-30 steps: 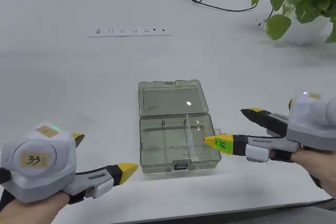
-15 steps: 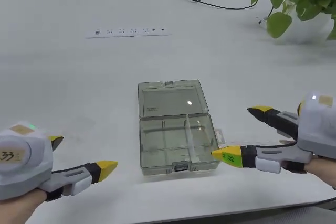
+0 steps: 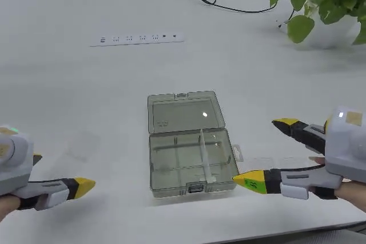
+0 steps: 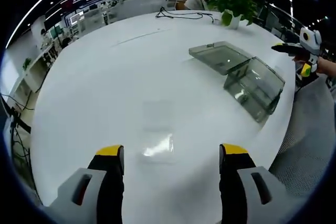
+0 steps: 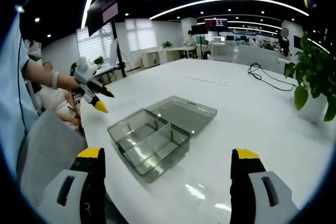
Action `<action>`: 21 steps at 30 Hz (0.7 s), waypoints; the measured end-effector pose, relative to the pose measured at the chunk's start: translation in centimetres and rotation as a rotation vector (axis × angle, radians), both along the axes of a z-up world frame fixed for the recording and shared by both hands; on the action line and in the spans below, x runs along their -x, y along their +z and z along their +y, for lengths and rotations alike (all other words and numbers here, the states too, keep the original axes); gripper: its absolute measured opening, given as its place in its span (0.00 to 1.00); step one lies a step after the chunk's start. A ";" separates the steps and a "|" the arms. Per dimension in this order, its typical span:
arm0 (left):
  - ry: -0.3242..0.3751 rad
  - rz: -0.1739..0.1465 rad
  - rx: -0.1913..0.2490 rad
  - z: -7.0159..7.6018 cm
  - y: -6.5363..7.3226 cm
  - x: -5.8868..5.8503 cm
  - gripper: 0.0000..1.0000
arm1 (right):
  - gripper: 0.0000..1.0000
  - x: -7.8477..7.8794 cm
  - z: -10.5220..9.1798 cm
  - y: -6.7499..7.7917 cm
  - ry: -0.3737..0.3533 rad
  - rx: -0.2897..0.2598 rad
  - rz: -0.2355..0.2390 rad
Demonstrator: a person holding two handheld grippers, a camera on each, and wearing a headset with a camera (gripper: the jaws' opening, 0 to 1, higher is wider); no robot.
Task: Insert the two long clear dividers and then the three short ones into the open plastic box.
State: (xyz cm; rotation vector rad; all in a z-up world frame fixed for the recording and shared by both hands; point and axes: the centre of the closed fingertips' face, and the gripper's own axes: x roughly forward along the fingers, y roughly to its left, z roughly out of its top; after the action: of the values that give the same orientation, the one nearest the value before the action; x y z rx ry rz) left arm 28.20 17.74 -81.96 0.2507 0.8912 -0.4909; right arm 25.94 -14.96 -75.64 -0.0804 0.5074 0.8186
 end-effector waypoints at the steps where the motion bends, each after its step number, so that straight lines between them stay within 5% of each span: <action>1: -0.002 0.013 -0.015 0.3 -0.3 -0.1 0.73 | 1.00 0.1 -0.1 -0.1 0.000 0.000 0.003; 21: -0.041 0.092 -0.091 0.6 -2.0 -1.2 0.51 | 0.98 2.1 -2.5 -0.9 -0.035 0.019 0.019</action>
State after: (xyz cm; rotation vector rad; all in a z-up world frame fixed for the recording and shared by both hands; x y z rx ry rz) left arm 29.38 18.39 -83.96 0.3315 1.0011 -0.5038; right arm 23.87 -17.44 -76.56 -0.0812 0.5329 0.7811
